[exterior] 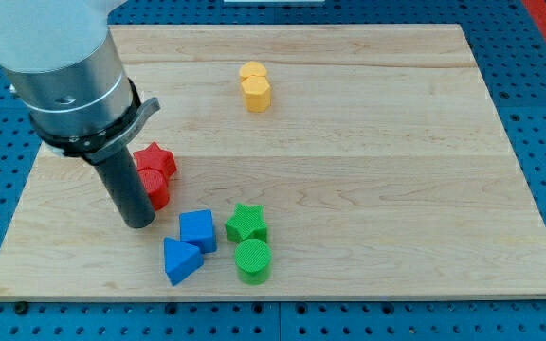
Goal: Slide the blue triangle to the right of the blue cube
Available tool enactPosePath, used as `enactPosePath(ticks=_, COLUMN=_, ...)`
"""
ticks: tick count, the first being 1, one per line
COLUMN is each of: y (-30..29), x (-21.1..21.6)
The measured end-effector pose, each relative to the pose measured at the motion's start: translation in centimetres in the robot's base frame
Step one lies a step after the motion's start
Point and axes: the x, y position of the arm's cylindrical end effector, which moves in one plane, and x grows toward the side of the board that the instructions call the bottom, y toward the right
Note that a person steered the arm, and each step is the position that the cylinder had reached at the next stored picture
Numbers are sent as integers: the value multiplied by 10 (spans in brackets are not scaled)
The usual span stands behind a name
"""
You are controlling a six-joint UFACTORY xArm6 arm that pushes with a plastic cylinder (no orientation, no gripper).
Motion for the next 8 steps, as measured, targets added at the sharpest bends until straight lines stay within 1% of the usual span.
enactPosePath(ticks=3, y=-8, x=-58)
enactPosePath(ticks=4, y=-11, x=-50)
enactPosePath(ticks=5, y=-11, x=30)
enactPosePath(ticks=6, y=-7, x=86)
enactPosePath(ticks=7, y=6, x=88)
enactPosePath(ticks=8, y=35, x=87)
